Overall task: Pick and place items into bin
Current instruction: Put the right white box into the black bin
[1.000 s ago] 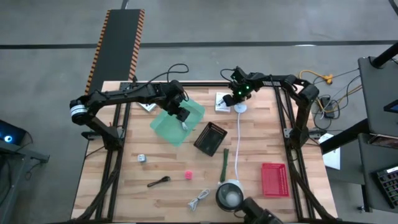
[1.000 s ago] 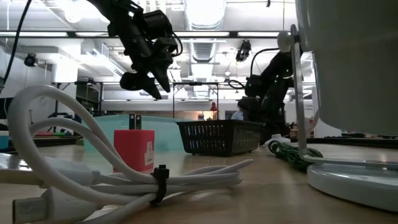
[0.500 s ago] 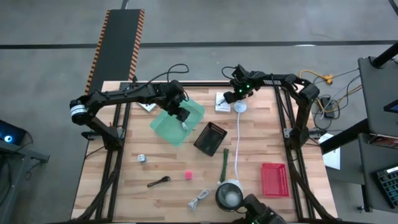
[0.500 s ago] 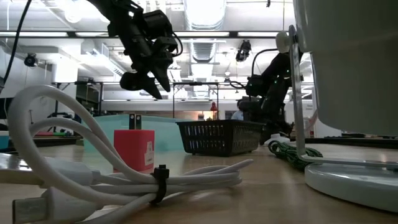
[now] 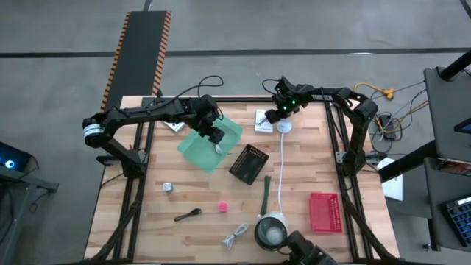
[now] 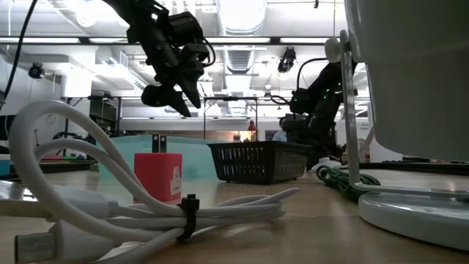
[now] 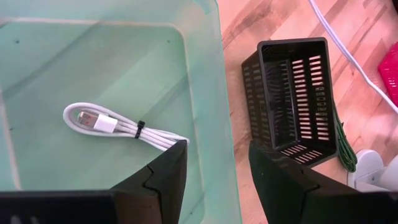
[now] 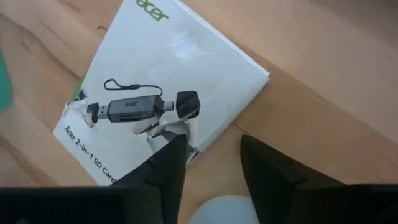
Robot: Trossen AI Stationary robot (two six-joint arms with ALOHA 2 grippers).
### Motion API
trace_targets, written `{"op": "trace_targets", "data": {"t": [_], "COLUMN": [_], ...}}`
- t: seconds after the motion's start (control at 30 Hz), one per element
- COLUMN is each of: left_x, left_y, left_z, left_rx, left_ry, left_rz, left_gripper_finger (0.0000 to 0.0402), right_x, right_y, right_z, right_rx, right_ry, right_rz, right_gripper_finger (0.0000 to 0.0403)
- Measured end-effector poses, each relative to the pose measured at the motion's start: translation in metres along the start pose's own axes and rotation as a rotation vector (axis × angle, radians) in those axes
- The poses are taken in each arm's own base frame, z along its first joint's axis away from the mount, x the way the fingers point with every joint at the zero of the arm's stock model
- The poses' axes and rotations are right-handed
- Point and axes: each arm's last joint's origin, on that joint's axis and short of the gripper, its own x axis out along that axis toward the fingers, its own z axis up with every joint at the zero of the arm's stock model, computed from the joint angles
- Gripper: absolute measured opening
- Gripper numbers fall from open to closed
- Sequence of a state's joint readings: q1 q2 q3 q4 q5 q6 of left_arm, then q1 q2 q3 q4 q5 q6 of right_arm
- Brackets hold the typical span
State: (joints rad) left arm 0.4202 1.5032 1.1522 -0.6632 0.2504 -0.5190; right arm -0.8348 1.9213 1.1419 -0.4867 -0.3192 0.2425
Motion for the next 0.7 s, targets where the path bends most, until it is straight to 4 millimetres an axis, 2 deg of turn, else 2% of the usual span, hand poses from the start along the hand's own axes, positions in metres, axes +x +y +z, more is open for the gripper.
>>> {"op": "trace_targets", "data": {"t": [0.3,0.47,0.7], "left_x": [0.000,0.000,0.000], "left_y": [0.000,0.000,0.000], "left_z": [0.000,0.000,0.000], "left_rx": [0.000,0.000,0.000], "left_ry": [-0.001,-0.001,-0.001], "left_rz": [0.000,0.000,0.000], "left_gripper_finger": [0.0156,0.0156,0.0156], "right_x": [0.015,0.016,0.016], "right_y": [-0.001,-0.001,-0.002], "right_z": [-0.005,-0.005,-0.008], "right_rx": [-0.049,-0.045,-0.059], "right_ry": [0.081,0.085,0.106], "right_rz": [0.128,0.127,0.083], "right_gripper_finger": [0.0138,0.0126,0.0073]}}
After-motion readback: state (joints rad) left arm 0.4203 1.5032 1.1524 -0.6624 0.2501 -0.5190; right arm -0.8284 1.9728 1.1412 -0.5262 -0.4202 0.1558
